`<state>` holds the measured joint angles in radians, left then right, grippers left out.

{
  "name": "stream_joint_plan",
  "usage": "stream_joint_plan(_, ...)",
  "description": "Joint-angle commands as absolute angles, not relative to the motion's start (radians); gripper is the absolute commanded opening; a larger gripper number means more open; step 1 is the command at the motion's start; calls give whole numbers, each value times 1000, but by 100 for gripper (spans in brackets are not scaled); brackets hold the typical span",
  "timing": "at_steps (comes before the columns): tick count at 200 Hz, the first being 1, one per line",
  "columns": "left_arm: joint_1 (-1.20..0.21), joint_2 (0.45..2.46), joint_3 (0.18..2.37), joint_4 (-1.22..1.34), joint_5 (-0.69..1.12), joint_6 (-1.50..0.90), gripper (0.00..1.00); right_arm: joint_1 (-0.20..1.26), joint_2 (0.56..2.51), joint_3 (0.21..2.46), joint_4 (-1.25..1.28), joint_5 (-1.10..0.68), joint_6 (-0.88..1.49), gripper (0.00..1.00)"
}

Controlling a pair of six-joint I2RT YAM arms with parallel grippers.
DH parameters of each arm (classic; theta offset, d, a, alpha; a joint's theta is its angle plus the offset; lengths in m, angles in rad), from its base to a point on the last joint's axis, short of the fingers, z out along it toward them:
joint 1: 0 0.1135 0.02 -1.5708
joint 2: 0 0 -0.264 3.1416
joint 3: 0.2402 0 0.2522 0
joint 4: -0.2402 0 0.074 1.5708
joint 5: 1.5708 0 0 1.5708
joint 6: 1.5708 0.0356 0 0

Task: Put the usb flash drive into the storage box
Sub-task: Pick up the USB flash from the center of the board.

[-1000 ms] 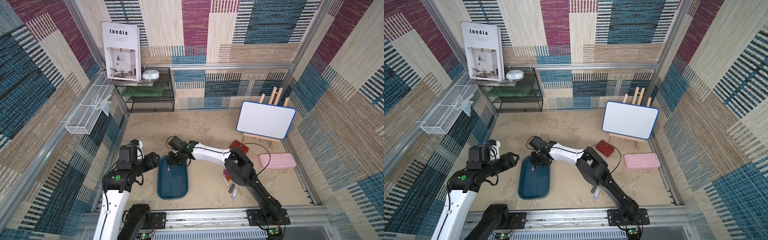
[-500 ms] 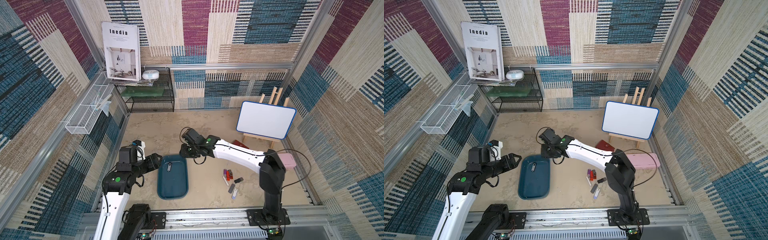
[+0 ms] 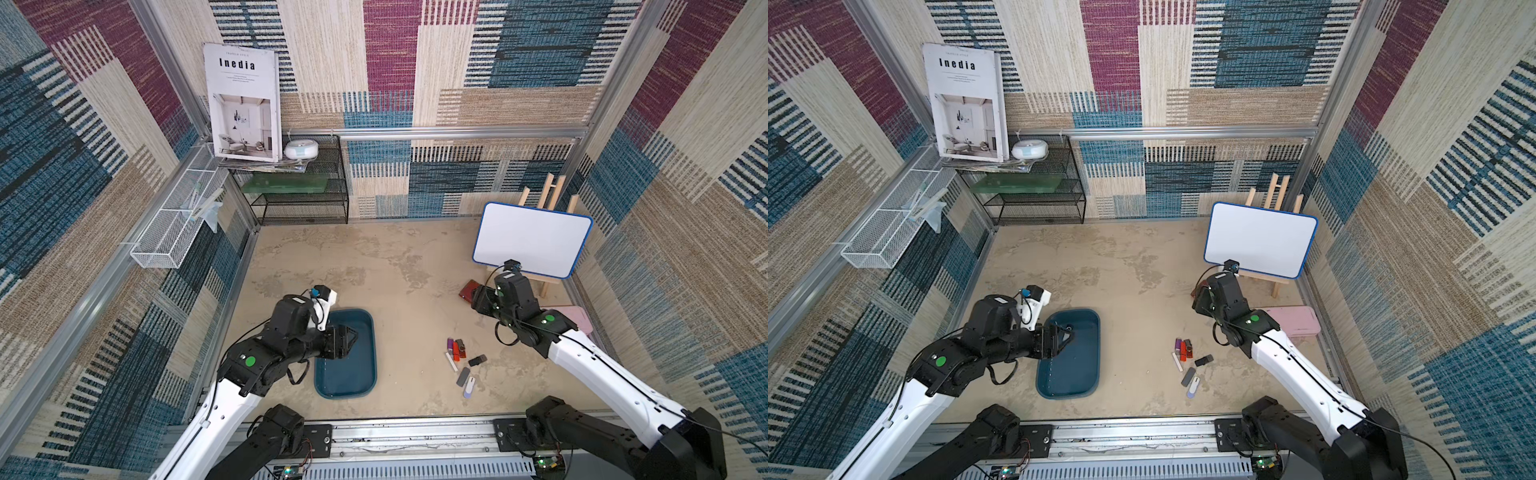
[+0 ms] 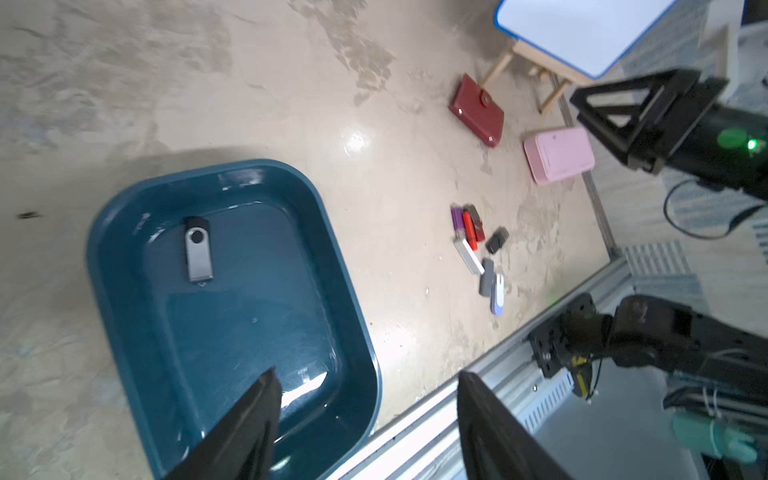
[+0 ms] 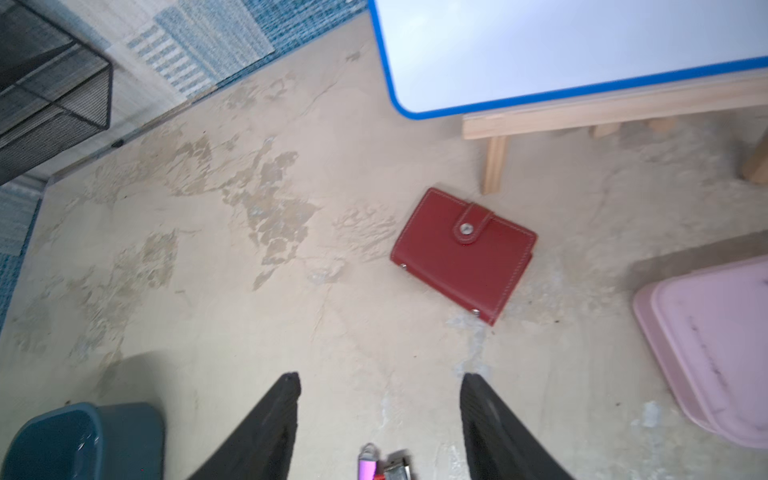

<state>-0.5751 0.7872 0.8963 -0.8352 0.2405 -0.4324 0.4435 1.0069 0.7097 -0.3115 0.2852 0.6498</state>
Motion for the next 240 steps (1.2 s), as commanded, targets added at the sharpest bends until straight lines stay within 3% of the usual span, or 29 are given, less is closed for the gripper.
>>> stream_joint_plan(1,-801,860,903,-786,60,-533,68,406,975,634,-193,376,608,69)
stream_joint_plan(35,-1182,1134,992,-703,-112,-632,67,367,990,531,-91,430,578,70)
stream_joint_plan(71,-1324,1465,1130,-594,-64,-661,64,349,978,440,5,452,596,69)
stream_joint_plan(145,-1381,1819,1308,-522,24,-715,57,339,887,339,47,497,629,70)
stream_joint_plan(240,-1368,1989,1368,-476,30,-738,53,339,879,319,52,511,635,71)
